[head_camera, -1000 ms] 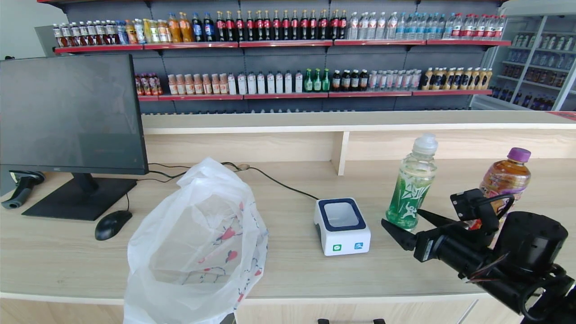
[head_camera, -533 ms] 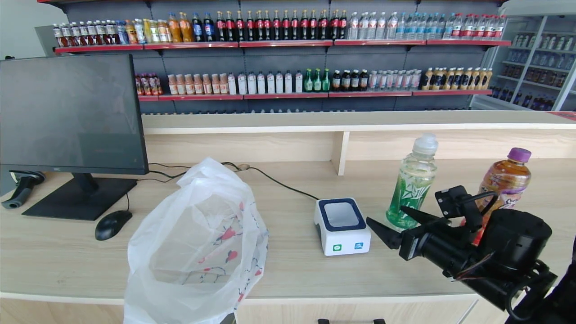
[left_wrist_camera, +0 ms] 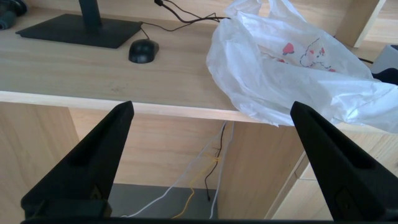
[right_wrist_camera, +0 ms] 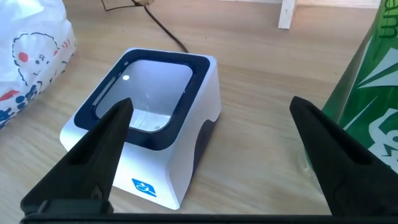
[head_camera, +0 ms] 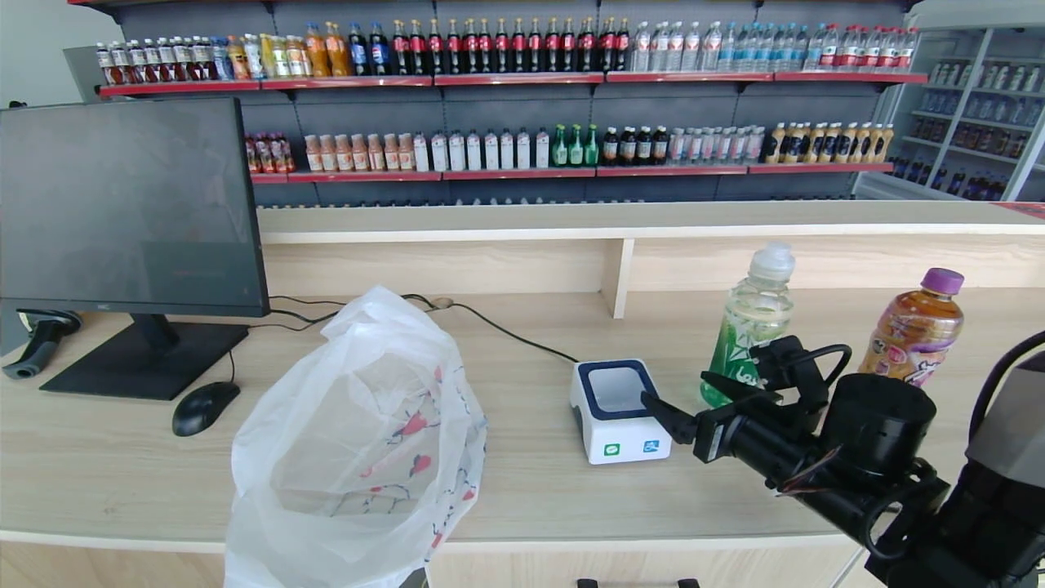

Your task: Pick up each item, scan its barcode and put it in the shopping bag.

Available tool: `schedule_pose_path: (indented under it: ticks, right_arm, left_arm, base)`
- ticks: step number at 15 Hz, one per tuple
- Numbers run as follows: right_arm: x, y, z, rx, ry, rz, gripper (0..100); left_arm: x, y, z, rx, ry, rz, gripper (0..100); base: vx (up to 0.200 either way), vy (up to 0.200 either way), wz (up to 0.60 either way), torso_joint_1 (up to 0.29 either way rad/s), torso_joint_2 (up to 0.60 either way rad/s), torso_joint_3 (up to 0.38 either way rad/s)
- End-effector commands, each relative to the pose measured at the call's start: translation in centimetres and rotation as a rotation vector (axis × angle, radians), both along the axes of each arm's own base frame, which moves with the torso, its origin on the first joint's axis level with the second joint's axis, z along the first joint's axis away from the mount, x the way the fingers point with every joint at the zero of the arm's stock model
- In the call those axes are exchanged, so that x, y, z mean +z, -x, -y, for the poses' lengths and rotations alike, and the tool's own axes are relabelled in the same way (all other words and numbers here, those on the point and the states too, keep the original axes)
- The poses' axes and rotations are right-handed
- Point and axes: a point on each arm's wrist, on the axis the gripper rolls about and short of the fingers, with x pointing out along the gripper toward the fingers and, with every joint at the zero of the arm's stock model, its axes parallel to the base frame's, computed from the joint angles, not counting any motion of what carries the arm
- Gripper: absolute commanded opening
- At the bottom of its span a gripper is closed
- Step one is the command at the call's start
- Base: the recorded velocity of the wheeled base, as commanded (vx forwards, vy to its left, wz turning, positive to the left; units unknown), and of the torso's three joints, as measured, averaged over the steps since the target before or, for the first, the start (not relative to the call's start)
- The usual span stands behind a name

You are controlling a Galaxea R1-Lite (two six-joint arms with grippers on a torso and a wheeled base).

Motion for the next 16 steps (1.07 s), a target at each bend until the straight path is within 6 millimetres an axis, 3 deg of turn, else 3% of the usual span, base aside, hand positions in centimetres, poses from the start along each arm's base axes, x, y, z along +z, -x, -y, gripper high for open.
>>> schedule_pose_path:
  ticks: [1, 16]
  right_arm:
    - [-0.7, -0.1, -0.1, -0.013, 0.015, -0.019, 100]
    - [-0.7, -0.1, 1.1, -0.09, 0.022, -0.027, 100]
  left_arm:
    - [0.0, 0.0, 0.0, 0.0, 0.0, 0.001, 100]
    - [0.0, 0.0, 0.0, 0.0, 0.0, 0.001, 100]
  base:
    - [0.0, 0.0, 0.0, 0.0, 0.0, 0.0]
    - [0.0, 0.0, 0.0, 0.0, 0.0, 0.0]
